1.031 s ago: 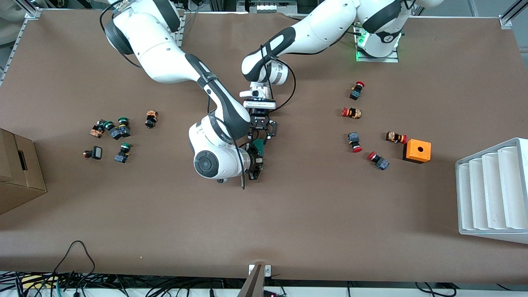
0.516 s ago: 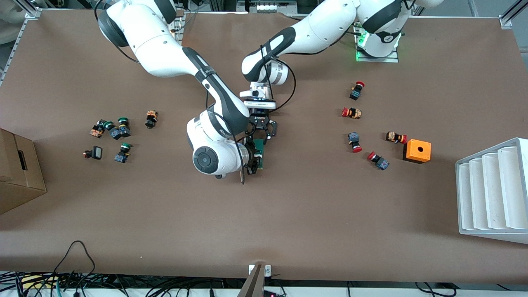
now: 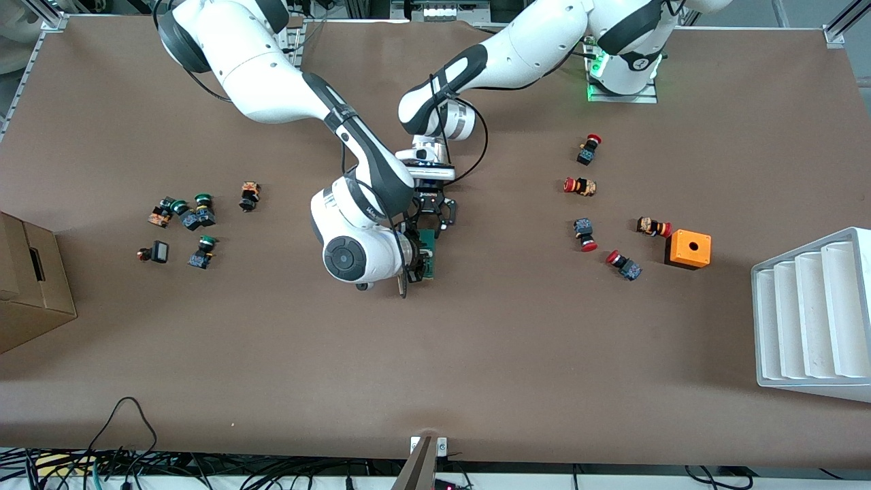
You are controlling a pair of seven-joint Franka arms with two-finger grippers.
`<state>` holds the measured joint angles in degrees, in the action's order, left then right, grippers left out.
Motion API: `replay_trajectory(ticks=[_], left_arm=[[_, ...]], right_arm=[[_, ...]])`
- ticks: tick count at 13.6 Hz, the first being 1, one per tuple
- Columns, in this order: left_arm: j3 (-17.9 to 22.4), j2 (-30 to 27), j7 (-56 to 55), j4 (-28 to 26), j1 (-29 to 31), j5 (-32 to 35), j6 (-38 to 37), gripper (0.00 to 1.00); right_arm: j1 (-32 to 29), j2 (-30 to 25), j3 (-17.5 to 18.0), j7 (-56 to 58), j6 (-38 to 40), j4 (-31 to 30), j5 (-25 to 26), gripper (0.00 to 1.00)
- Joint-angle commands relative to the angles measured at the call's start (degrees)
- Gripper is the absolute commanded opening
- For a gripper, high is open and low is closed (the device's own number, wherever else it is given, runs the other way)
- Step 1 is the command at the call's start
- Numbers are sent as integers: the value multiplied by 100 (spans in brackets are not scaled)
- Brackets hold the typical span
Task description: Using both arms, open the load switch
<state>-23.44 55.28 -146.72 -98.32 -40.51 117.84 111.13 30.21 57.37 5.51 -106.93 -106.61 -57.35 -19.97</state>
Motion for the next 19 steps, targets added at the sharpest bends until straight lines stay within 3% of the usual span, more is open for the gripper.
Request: replay_trajectory(ticks=[1, 19], left_arm=[[112, 343, -94, 515, -54, 222, 268, 53], [112, 352, -94, 515, -62, 231, 268, 53]], right_arm=[[-6, -252, 108, 41, -44, -391, 116, 21], [38, -464, 372, 14, -501, -1138, 591, 17]])
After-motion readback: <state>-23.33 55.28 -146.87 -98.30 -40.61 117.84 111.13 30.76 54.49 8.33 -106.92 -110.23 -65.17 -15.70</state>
